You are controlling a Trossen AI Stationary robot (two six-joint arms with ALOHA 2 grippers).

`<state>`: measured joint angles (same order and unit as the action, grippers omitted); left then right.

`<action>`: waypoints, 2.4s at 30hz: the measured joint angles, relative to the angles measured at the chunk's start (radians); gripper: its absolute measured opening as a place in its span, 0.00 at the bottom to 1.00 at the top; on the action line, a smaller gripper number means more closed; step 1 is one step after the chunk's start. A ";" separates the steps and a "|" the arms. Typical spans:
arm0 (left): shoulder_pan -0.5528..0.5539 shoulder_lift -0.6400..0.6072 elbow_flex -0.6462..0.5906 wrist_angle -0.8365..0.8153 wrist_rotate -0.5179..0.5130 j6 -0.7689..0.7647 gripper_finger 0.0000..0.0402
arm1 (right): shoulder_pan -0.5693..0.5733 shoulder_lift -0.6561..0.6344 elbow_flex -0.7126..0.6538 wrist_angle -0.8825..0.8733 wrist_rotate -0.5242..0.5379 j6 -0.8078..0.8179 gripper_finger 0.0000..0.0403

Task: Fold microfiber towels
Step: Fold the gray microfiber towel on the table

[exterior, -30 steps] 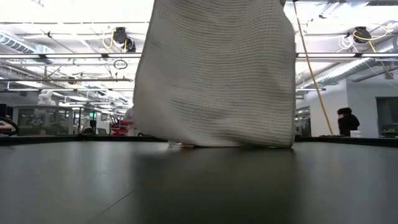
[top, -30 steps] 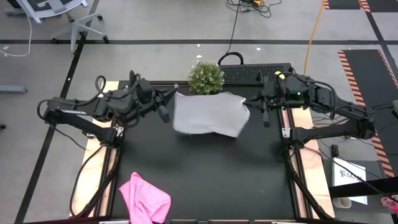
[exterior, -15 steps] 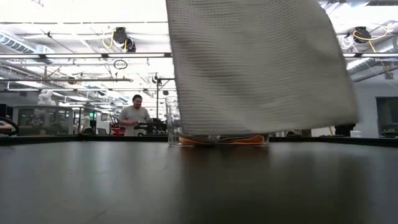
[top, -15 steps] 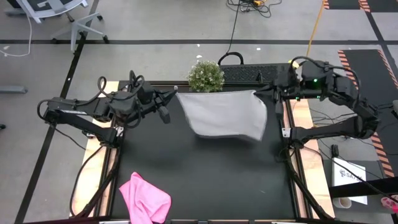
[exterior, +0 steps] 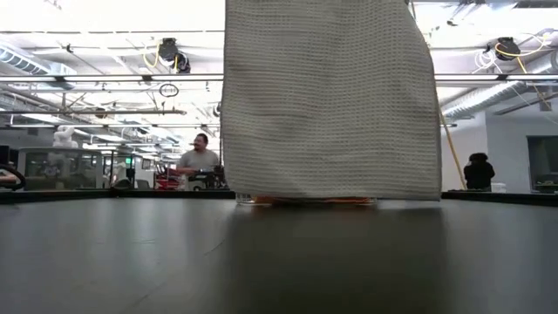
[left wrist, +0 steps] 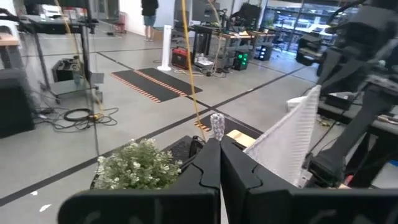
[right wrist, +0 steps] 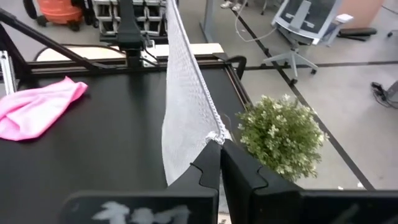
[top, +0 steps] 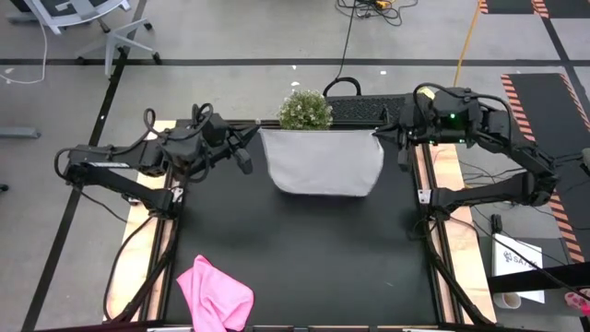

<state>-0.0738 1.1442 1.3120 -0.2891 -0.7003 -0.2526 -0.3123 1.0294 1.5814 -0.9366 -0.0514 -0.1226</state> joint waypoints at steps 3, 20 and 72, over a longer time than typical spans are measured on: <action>-0.010 0.000 0.000 -0.012 0.037 -0.018 0.00 | -0.002 0.000 0.000 -0.024 -0.001 0.010 0.00; -0.247 0.076 -0.001 -0.298 0.020 -0.448 0.00 | 0.381 0.003 -0.346 0.054 -0.055 0.496 0.00; -0.315 0.631 -0.001 -0.533 0.338 -1.114 0.00 | 0.744 0.001 -1.016 0.525 0.261 0.892 0.00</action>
<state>-0.3887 1.7749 1.3113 -0.8222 -0.3619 -1.3667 0.4312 1.0306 0.5651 -0.4117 0.2095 0.7695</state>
